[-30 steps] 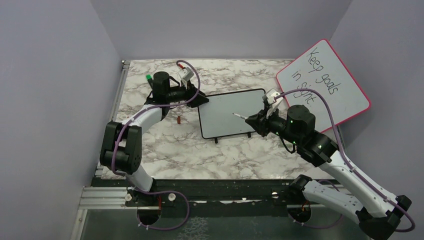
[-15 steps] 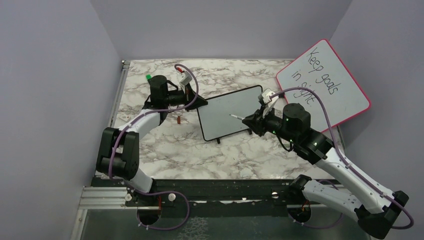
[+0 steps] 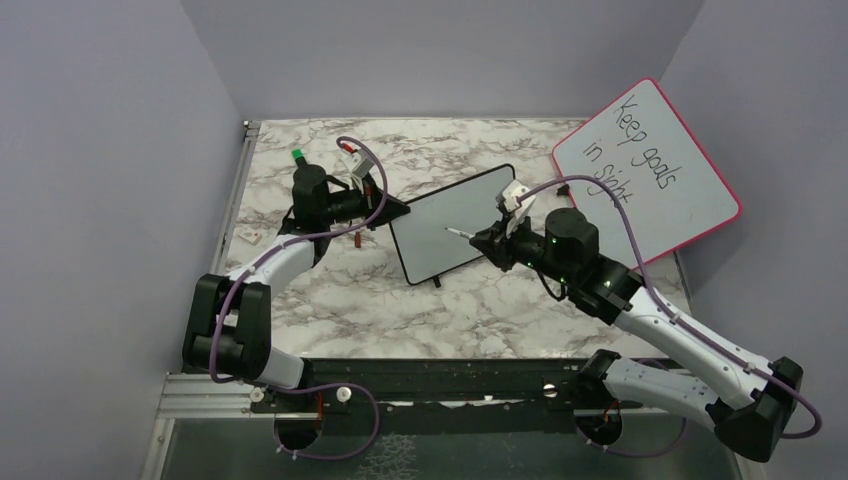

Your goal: Write a sentence on the whiteboard

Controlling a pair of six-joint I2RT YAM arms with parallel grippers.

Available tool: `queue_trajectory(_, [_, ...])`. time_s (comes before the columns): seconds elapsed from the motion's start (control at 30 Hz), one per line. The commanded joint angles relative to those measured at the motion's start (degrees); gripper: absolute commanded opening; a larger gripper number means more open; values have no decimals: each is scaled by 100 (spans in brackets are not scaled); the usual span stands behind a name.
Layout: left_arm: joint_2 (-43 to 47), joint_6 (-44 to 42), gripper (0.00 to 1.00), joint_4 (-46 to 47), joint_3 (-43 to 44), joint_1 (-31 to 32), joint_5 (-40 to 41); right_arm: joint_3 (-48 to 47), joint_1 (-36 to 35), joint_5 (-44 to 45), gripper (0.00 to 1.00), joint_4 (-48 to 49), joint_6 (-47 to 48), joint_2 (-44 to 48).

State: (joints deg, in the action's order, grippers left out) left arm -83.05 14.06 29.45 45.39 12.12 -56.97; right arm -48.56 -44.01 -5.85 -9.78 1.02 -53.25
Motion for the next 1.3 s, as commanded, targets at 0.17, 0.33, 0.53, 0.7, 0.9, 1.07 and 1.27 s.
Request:
queue_trajectory(0.17, [-113, 489, 0, -212, -168, 67, 216, 118, -450, 751, 1, 842, 338, -211])
queue_trajectory(0.33, [-97, 560, 0, -212, -154, 67, 406, 94, -542, 732, 1, 1154, 482, -443])
queue_trajectory(0.53, [-209, 492, 0, -212, -157, 59, 499, 102, -1036, 1291, 1, 1677, 873, -840])
queue_trajectory(0.7, [-285, 445, 0, -212, -164, 55, 472, -6, -1663, 2359, 1, 1940, 1280, -1229])
queue_trajectory(0.9, [-315, 417, 0, -212, -171, 54, 530, -151, -1925, 3044, 1, 2054, 1342, -1649])
queue_trajectory(1.07, [-385, 465, 0, -212, -162, 58, 555, -320, -1979, 3301, 1, 2064, 1272, -1941])
queue_trajectory(1.27, [-361, 496, 0, -212, -170, 55, 627, -440, -2076, 3369, 1, 2149, 1282, -2171])
